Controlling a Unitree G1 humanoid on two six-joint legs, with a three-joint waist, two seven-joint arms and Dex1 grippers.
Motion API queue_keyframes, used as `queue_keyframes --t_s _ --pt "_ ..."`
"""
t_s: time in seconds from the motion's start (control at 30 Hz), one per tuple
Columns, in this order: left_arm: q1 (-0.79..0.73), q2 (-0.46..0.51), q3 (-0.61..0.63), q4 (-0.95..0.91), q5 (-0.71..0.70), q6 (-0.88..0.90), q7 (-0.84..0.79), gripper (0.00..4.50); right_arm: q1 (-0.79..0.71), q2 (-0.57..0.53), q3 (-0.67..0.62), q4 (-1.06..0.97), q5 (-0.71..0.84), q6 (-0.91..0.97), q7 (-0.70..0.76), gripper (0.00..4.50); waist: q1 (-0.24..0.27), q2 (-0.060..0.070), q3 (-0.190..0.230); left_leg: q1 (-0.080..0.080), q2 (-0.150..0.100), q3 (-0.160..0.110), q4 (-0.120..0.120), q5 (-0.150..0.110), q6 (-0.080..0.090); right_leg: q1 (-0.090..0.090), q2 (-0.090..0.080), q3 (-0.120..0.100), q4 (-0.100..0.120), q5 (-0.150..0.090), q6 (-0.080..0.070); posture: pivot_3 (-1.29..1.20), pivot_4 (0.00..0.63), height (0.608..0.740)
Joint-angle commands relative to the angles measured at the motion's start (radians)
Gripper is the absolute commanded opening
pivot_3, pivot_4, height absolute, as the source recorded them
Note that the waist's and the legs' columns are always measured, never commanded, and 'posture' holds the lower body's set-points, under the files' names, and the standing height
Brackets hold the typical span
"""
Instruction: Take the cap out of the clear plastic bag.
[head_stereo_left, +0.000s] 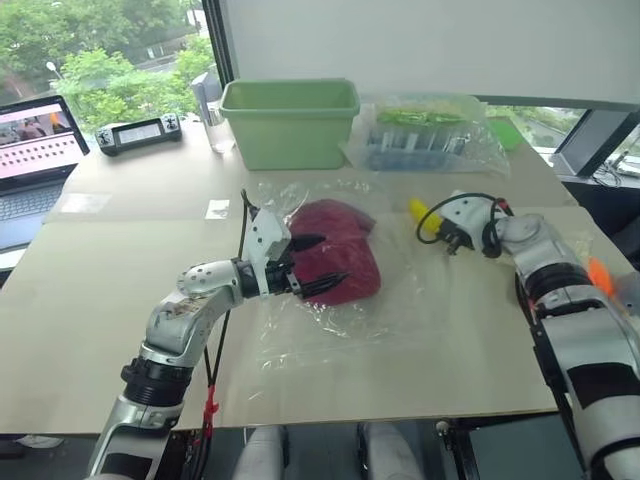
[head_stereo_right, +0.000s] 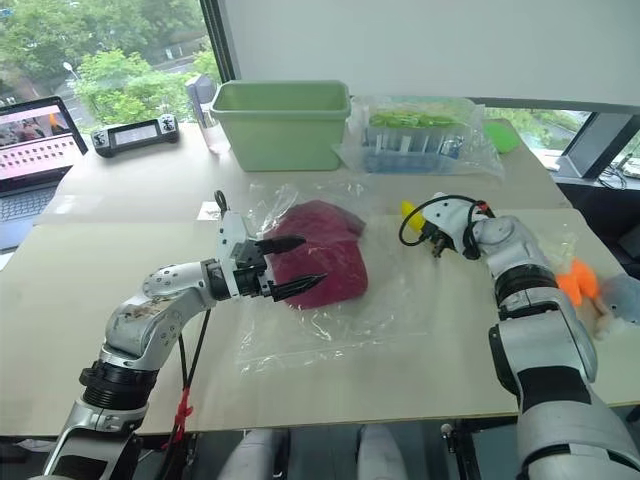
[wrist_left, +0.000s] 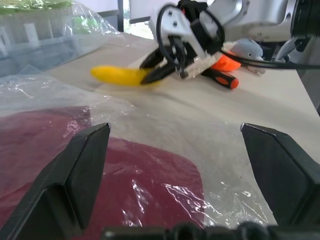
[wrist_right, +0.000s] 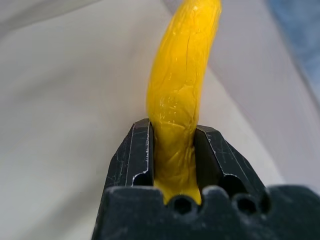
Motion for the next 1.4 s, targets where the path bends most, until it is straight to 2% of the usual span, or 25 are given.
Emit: queue_keyframes --t_s 0.03,0.13,0.2,0.33,0.47,0.57,0.67,0.8,0.9,1.13,1.2,1.27,1.33,1.4 --pt "-0.033 -0.015 -0.016 0.014 0.005 -0.036 -0.025 4.5 -0.009 -0.109 -0.052 -0.178 0.01 0.032 0.024 0.81 0.002 0.0 0.0 0.0 0.0 0.0 0.0 0.0 0.0 0.0 0.0 0.0 0.0 0.0 0.0 0.0 0.15 0.74" --pt "-0.056 -0.034 -0.032 0.051 0.011 -0.053 -0.043 4.5 0.046 -0.207 -0.096 -0.388 0.016 0.13 0.067 0.81 0.003 0.0 0.0 -0.001 0.0 0.0 -0.002 0.0 0.0 -0.001 0.0 0.0 -0.001 0.0 0.0 0.0 0.15 0.74" --pt "-0.071 -0.047 -0.04 0.08 0.016 -0.066 -0.057 4.5 0.143 -0.324 -0.11 -0.638 -0.017 0.229 0.157 0.81 0.009 0.0 0.0 -0.001 0.0 0.0 -0.002 0.0 0.0 -0.001 0.0 0.0 -0.001 -0.001 0.0 0.0 0.15 0.74" --pt "-0.091 -0.07 -0.06 0.124 0.021 -0.088 -0.092 4.5 0.499 -0.542 -0.241 -1.128 0.077 0.511 0.401 0.81 0.03 0.001 0.0 -0.003 0.0 0.001 -0.002 0.0 0.0 -0.003 0.0 0.0 -0.001 -0.002 0.0 0.0 0.15 0.74" --pt "-0.107 -0.081 -0.08 0.162 0.028 -0.111 -0.132 4.5 0.877 -0.542 -0.51 -1.605 0.305 0.94 0.584 0.81 0.025 0.0 -0.001 -0.003 0.0 0.0 0.001 -0.001 0.001 -0.001 0.0 -0.001 -0.001 -0.002 0.001 0.0 0.15 0.74" --pt "-0.132 -0.096 -0.08 0.19 0.032 -0.117 -0.139 4.5 1.007 -0.51 -0.635 -1.748 0.339 1.089 0.577 0.81 0.023 0.001 -0.001 -0.003 0.001 0.001 0.006 -0.001 0.001 -0.001 0.0 0.0 0.001 -0.001 0.002 0.0 0.15 0.74" --pt "-0.142 -0.103 -0.086 0.197 0.033 -0.12 -0.154 4.5 1.152 -0.461 -0.727 -1.767 0.318 1.1 0.547 0.81 0.032 0.0 -0.002 -0.003 0.001 0.002 0.01 -0.001 0.0 0.002 0.0 0.0 0.0 -0.004 -0.003 0.0 0.15 0.74" --pt "-0.146 -0.109 -0.089 0.196 0.036 -0.118 -0.159 4.5 1.318 -0.323 -0.806 -1.651 0.303 1.003 0.46 0.81 0.045 -0.005 -0.004 -0.006 0.001 0.002 0.013 -0.002 -0.001 0.002 -0.001 0.0 -0.001 -0.004 -0.003 0.0 0.15 0.74" --pt "-0.149 -0.109 -0.09 0.193 0.035 -0.111 -0.164 4.5 1.346 -0.266 -0.818 -1.499 0.276 0.82 0.368 0.81 0.05 -0.003 -0.004 -0.008 -0.001 0.002 0.013 -0.002 -0.001 -0.001 -0.001 0.002 -0.001 -0.003 -0.002 0.0 0.15 0.74" --pt "-0.159 -0.106 -0.083 0.2 0.039 -0.109 -0.164 4.5 1.364 -0.269 -0.854 -1.169 0.276 0.539 0.292 0.81 0.048 -0.003 -0.004 -0.006 0.0 0.004 0.013 -0.002 -0.001 0.001 -0.001 0.003 -0.001 -0.003 -0.001 0.0 0.15 0.74" --pt "-0.159 -0.107 -0.084 0.201 0.041 -0.109 -0.161 4.5 1.354 -0.275 -0.854 -1.089 0.282 0.488 0.278 1.76 0.048 -0.003 -0.004 -0.007 -0.001 0.004 0.013 -0.002 -0.001 0.001 -0.001 0.004 -0.001 -0.003 -0.001 0.0 0.15 0.74" --pt "-0.161 -0.108 -0.084 0.204 0.043 -0.11 -0.16 4.5 1.348 -0.284 -0.846 -1.042 0.289 0.46 0.275 2.26 0.046 -0.003 -0.004 -0.007 -0.001 0.004 0.013 -0.002 -0.001 0.0 -0.001 0.004 -0.001 -0.003 -0.001 0.0 0.15 0.74" --pt "-0.164 -0.11 -0.084 0.208 0.045 -0.111 -0.16 4.5 1.334 -0.289 -0.837 -1.028 0.305 0.456 0.276 3.1 0.043 -0.003 -0.004 -0.006 -0.001 0.004 0.013 -0.002 -0.001 0.0 -0.001 0.004 -0.001 -0.003 -0.001 0.0 0.15 0.74" --pt "-0.168 -0.112 -0.083 0.214 0.047 -0.113 -0.16 4.5 1.315 -0.293 -0.833 -1.029 0.312 0.457 0.27 3.68 0.038 -0.003 -0.004 -0.006 -0.001 0.004 0.013 -0.002 -0.001 0.001 -0.001 0.004 -0.001 -0.003 -0.001 0.0 0.15 0.74"
